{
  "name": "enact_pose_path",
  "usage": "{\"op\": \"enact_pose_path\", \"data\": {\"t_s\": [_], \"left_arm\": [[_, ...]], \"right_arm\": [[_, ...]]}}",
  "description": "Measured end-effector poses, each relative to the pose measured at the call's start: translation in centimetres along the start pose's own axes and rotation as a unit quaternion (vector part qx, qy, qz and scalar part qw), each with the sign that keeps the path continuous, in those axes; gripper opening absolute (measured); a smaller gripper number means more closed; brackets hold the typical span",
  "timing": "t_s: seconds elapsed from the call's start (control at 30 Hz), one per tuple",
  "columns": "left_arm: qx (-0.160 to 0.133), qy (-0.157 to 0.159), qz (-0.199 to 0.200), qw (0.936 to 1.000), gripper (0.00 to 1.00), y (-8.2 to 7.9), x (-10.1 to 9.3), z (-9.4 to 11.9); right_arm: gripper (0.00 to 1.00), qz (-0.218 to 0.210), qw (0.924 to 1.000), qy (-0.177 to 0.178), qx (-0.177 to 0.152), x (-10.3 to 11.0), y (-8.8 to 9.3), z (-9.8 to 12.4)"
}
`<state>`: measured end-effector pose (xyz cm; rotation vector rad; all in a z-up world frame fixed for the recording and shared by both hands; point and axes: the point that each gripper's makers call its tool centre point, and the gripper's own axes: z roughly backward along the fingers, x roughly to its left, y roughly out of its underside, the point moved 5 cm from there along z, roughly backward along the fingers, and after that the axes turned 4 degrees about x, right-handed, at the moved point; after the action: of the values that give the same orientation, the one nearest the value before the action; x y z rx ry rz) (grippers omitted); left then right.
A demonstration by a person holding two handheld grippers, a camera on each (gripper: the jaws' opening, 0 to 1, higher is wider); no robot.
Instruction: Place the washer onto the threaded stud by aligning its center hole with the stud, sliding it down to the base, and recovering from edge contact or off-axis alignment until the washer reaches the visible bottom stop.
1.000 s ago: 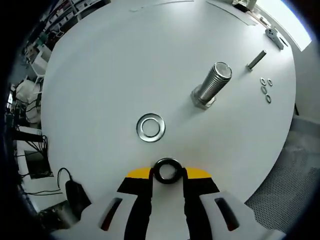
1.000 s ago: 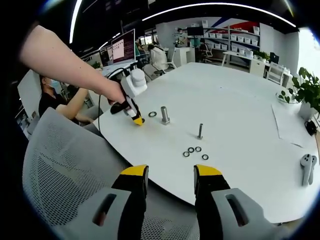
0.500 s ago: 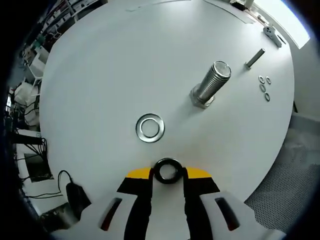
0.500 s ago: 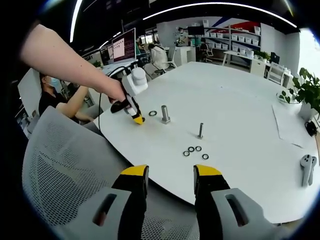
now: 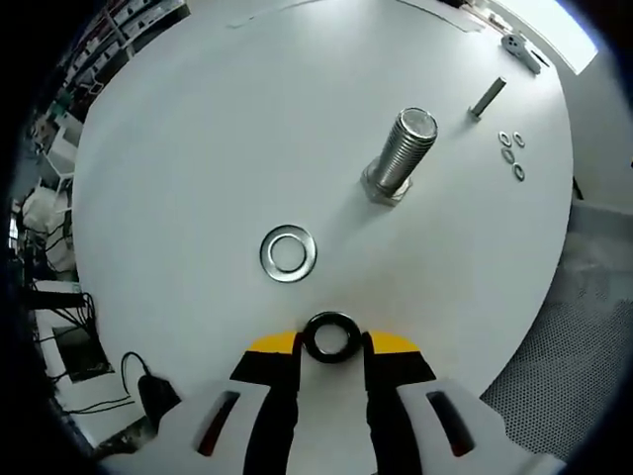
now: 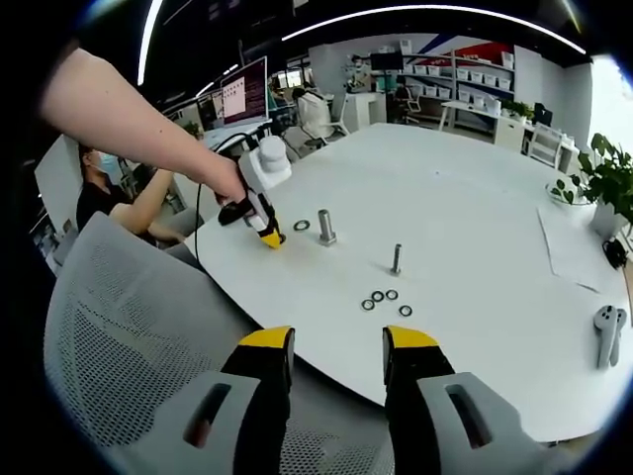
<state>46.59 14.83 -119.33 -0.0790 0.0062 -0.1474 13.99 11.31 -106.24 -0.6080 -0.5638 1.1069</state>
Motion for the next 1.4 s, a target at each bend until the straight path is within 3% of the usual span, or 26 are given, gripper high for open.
{"op": "enact_pose_path", "data": {"t_s": [0.2, 0.63, 1.1, 1.4], "left_arm": [[0.011, -0.004, 0.009, 0.9999, 0.21, -0.3, 0.2, -0.3], [-0.011, -0.012, 0.027, 0.9995, 0.19, -0.1, -0.3, -0.1], [-0.012, -0.005, 0.013, 0.9998, 0.19, -0.1, -0.8, 0.0], [-0.024, -0.005, -0.014, 0.9996, 0.19, -1.0, -1.0, 1.0]], "right_arm": [[0.38, 0.0, 1.0, 0.0, 0.001, 0.0, 0.0, 0.0], [0.37, -0.002, 1.0, 0.0, -0.001, -0.1, 0.0, 0.0], [0.37, -0.001, 1.0, -0.001, -0.001, 0.0, 0.0, -0.1], [0.37, -0.002, 1.0, -0.001, 0.0, -0.1, 0.0, -0.1]]}}
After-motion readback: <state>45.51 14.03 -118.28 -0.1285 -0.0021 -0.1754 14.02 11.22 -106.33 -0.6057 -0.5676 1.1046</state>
